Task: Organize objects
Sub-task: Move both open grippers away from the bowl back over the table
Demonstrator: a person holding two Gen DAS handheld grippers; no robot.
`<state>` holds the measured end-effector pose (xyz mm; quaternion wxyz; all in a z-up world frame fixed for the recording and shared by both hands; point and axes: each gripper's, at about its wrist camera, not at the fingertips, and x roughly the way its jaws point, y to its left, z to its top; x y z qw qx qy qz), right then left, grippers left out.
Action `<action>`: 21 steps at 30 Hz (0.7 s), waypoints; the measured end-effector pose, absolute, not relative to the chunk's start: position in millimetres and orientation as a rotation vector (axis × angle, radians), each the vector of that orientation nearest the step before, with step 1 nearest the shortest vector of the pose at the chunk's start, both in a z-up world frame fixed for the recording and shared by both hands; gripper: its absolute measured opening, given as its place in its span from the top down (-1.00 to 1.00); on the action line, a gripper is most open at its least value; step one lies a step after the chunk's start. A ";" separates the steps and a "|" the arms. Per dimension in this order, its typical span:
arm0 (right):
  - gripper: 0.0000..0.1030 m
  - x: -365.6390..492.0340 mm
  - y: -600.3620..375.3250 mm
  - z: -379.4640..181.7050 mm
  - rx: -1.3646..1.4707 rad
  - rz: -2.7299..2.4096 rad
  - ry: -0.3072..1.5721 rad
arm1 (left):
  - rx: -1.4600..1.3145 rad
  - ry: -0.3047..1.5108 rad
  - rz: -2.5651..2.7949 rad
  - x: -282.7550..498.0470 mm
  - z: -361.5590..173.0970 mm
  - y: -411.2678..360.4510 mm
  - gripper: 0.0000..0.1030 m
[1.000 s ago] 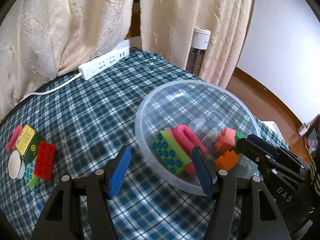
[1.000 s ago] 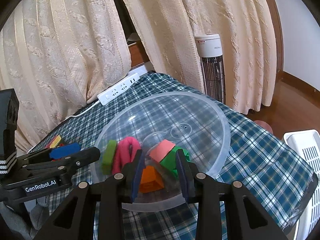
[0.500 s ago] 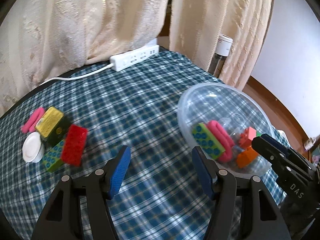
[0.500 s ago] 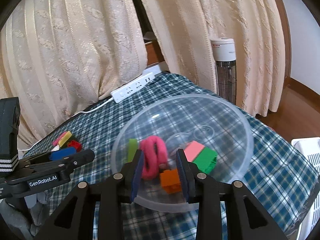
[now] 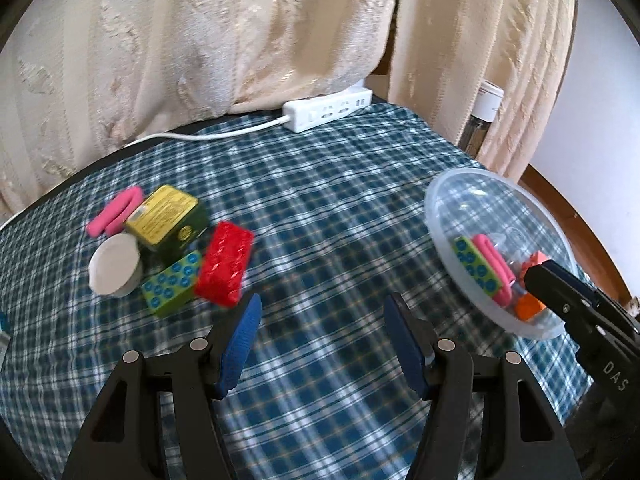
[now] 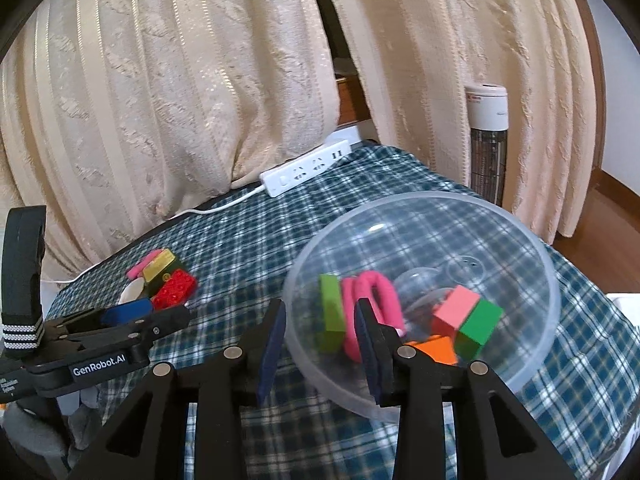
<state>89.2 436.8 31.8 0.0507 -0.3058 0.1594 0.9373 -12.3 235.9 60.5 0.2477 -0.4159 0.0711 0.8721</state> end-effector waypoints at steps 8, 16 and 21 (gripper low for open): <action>0.21 76.4 413.0 30.5 -0.986 2.894 0.462 | -1.145 0.191 2.445 -12.6 59.0 205.8 -0.27; 0.14 65.2 385.1 29.6 -1.032 2.936 0.433 | -1.171 0.161 2.498 -16.2 54.7 172.3 -0.34; 0.14 58.5 370.3 28.6 -1.065 2.951 0.418 | -1.182 0.141 2.521 -17.2 53.2 154.1 -0.34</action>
